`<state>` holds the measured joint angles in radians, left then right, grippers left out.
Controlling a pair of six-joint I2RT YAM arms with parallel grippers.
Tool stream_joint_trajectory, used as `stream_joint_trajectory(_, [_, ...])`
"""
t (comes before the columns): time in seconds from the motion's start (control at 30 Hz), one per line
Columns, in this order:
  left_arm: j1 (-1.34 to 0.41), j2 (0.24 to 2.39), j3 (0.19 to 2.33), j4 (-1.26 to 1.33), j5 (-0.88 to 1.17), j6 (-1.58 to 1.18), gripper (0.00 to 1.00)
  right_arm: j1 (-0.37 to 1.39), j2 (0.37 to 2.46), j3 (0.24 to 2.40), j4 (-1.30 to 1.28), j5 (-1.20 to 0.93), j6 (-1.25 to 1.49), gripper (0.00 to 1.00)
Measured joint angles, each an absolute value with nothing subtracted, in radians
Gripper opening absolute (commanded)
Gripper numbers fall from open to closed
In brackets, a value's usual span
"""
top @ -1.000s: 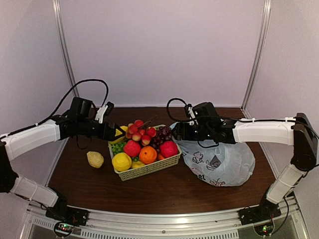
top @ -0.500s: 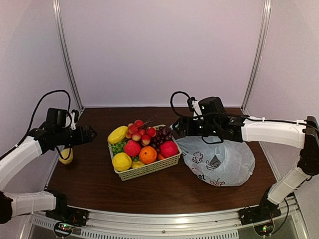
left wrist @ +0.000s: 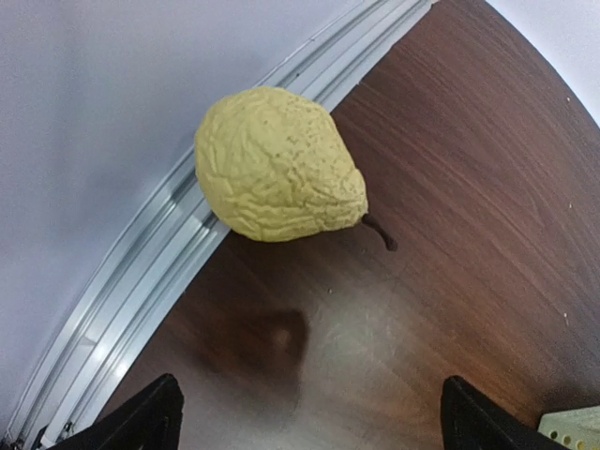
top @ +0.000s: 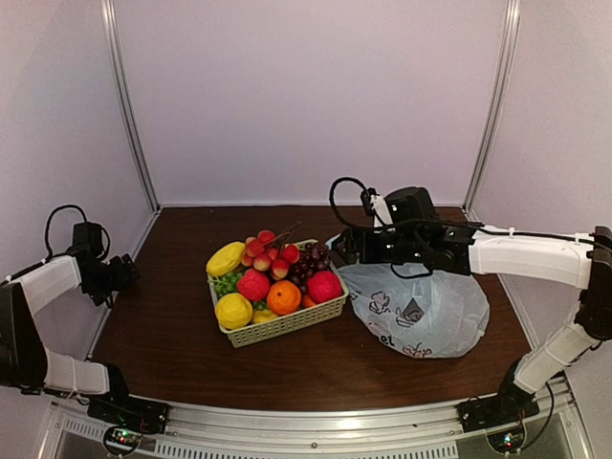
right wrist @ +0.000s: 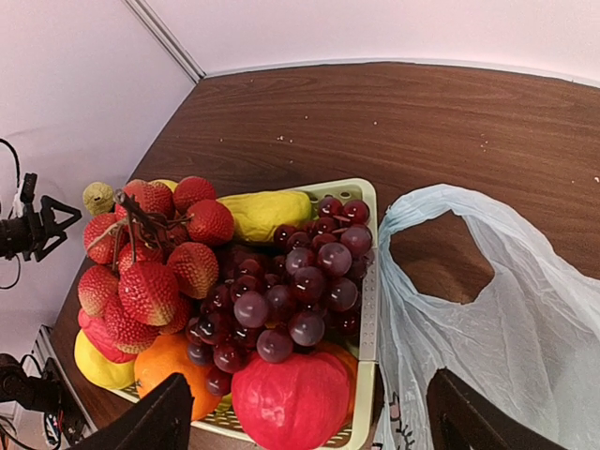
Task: Untie the knot of the plastic bag and take out the fruit
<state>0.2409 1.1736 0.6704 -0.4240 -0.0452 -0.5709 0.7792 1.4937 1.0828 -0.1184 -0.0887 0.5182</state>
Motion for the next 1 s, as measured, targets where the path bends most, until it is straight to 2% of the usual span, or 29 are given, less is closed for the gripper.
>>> stream_joint_trajectory(0.23, [0.256, 1.354, 0.738, -0.247, -0.083, -0.535, 0.97, 0.779, 1.475, 1.071, -0.126, -0.1, 0.498, 0.89])
stream_joint_trajectory(0.4, [0.263, 1.493, 0.869, -0.177, -0.112, -0.491, 0.98, 0.779, 1.452, 1.07, -0.127, -0.101, 0.487, 0.89])
stream_joint_trajectory(0.8, [0.281, 1.788, 1.09, -0.161, -0.191, -0.424, 0.97, 0.779, 1.446, 1.054, -0.131, -0.104, 0.466, 0.89])
stream_joint_trajectory(0.87, [0.282, 1.844, 1.14, -0.16, -0.196, -0.406, 0.96, 0.779, 1.446, 1.054, -0.131, -0.108, 0.466, 0.89])
stream_joint_trajectory(1.0, [0.282, 1.927, 1.217, -0.16, -0.197, -0.364, 0.86, 0.779, 1.446, 1.054, -0.131, -0.113, 0.466, 0.88])
